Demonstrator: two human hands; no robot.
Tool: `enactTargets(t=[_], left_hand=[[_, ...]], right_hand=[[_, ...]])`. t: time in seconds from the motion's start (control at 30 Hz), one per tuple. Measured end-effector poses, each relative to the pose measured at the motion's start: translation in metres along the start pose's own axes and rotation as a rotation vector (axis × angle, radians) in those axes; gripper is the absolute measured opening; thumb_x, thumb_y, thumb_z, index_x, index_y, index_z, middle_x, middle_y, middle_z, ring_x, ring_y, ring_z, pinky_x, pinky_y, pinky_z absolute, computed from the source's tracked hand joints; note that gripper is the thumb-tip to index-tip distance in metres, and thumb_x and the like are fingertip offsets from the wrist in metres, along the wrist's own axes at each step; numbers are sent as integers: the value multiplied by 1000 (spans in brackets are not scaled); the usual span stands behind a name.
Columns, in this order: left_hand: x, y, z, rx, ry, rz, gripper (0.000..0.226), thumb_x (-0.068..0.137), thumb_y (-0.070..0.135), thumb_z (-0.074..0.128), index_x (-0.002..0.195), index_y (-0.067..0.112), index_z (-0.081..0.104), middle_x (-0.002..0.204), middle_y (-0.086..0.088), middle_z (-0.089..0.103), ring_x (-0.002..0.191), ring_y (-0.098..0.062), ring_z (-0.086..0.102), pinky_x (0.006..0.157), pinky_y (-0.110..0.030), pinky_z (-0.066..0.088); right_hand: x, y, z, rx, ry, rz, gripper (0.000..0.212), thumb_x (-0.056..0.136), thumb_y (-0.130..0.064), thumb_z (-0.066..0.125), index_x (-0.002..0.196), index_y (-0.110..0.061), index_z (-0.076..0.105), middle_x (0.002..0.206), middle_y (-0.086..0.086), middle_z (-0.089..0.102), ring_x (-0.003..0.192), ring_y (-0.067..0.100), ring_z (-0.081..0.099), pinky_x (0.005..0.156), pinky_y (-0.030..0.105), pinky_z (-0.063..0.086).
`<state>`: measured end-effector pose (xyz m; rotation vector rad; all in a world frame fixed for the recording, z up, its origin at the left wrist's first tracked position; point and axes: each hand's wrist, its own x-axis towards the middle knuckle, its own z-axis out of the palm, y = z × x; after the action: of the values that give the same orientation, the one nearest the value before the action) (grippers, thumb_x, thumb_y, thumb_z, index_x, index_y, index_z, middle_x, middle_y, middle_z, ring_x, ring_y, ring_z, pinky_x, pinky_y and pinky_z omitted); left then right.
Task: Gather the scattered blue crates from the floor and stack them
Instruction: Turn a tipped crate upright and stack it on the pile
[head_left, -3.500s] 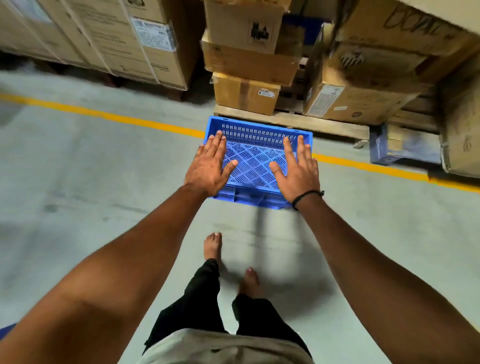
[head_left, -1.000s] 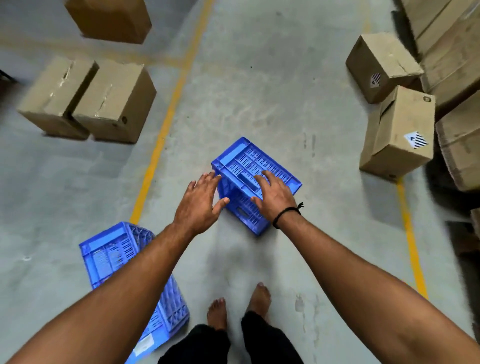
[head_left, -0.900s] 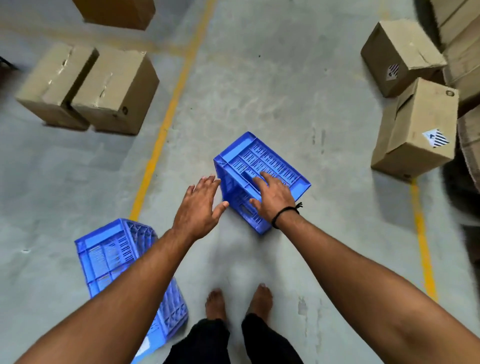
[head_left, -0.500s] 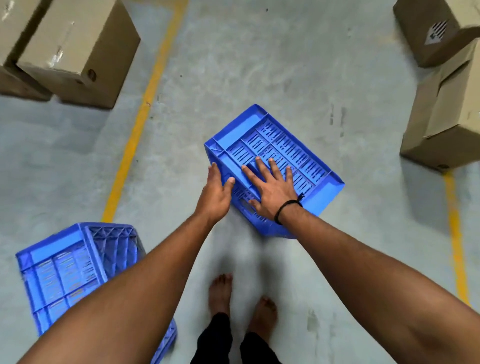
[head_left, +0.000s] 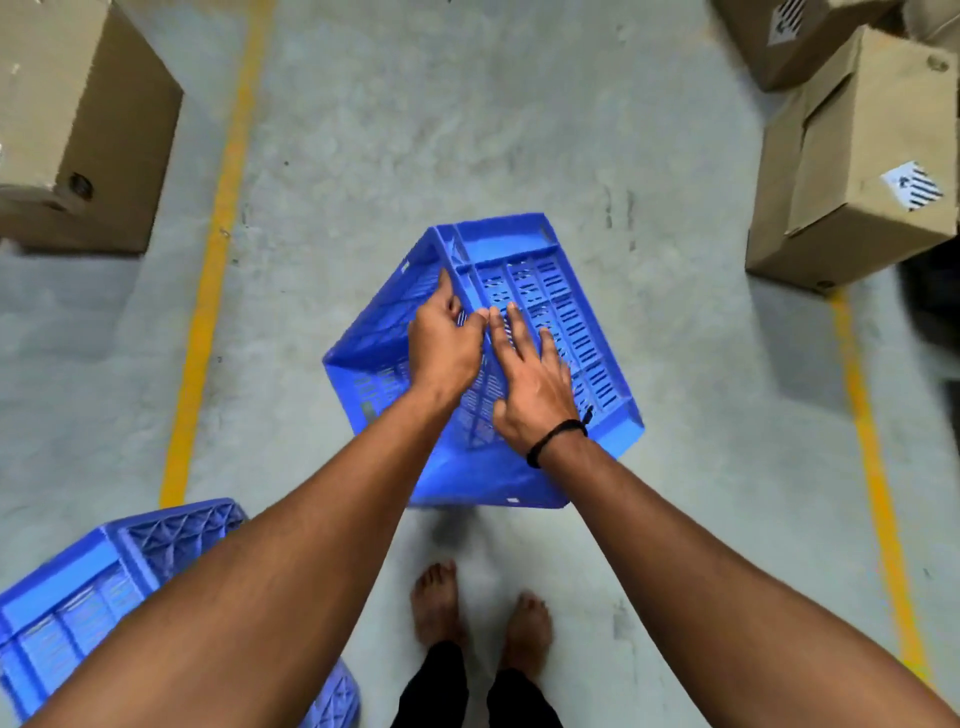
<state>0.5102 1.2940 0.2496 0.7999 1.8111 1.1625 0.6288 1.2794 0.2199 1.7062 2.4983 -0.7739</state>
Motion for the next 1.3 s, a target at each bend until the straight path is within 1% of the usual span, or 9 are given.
enactTargets(t=[0.1, 0.2, 0.3, 0.43, 0.57, 0.67, 0.77, 0.93, 1.3], left_hand=[[2, -7, 17, 120, -113, -29, 63, 77, 23, 62, 138, 25, 46, 117, -1, 68, 107, -7, 62, 90, -42, 54], [1, -39, 30, 146, -278, -86, 68, 77, 30, 54, 142, 31, 34, 138, -2, 54, 124, -17, 55, 95, -47, 50], [-9, -64, 31, 395, -396, 13, 57, 95, 23, 47, 148, 28, 27, 143, -4, 49, 129, -23, 50, 103, -40, 43], [-21, -119, 28, 610, -524, 55, 53, 101, 30, 37, 150, 24, 17, 154, -5, 31, 140, -23, 33, 113, -33, 28], [-44, -177, 37, 733, -695, 77, 59, 101, 31, 35, 151, 11, 11, 159, -4, 10, 147, -19, 11, 116, -22, 4], [-60, -216, 57, 853, -835, 95, 62, 101, 34, 33, 151, 9, 8, 160, -7, 7, 147, -21, 11, 119, -31, 9], [-78, -251, 83, 924, -958, 47, 61, 101, 39, 30, 151, 9, 13, 158, -11, 18, 144, -23, 23, 116, -32, 20], [-89, -294, 131, 1004, -852, 109, 62, 98, 50, 28, 149, 17, 19, 150, -13, 35, 134, -28, 40, 107, -40, 34], [-89, -347, 184, 1061, -776, 207, 61, 99, 48, 24, 151, 17, 11, 159, 1, 17, 146, -21, 16, 114, -38, 22]], right_hand=[[-5, 12, 14, 161, 62, 19, 108, 60, -5, 45, 149, -32, -11, 159, -13, -7, 148, 19, 2, 116, 52, 16], [-10, 27, 40, 308, 74, 81, 106, 58, 1, 42, 151, -26, 0, 160, -7, 2, 147, 10, 1, 118, 47, 10], [-6, 45, 65, 345, 37, 140, 106, 55, -6, 34, 149, -36, -5, 159, -13, -1, 147, 20, 7, 117, 51, 15], [5, 86, 76, 390, 93, 111, 98, 55, -6, 34, 150, -11, 12, 159, 7, 10, 147, 18, 10, 118, 46, 15], [11, 131, 84, 424, 93, 70, 93, 56, -3, 32, 147, 0, 15, 157, 15, 11, 146, 24, 11, 117, 19, 6], [16, 167, 94, 444, 87, 78, 92, 58, -1, 32, 147, 2, 12, 157, 15, 11, 145, 21, 13, 111, 6, 4], [20, 203, 108, 433, 75, 112, 86, 68, 10, 38, 149, -1, 9, 157, 12, 12, 145, 20, 16, 112, 10, 9], [25, 267, 147, 405, 86, 147, 83, 75, 17, 40, 149, -1, 7, 157, 13, 9, 145, 21, 15, 108, 3, 6], [26, 337, 213, 344, 165, 239, 78, 79, 14, 41, 150, -4, 13, 157, 9, 18, 145, 19, 18, 110, 10, 7]])
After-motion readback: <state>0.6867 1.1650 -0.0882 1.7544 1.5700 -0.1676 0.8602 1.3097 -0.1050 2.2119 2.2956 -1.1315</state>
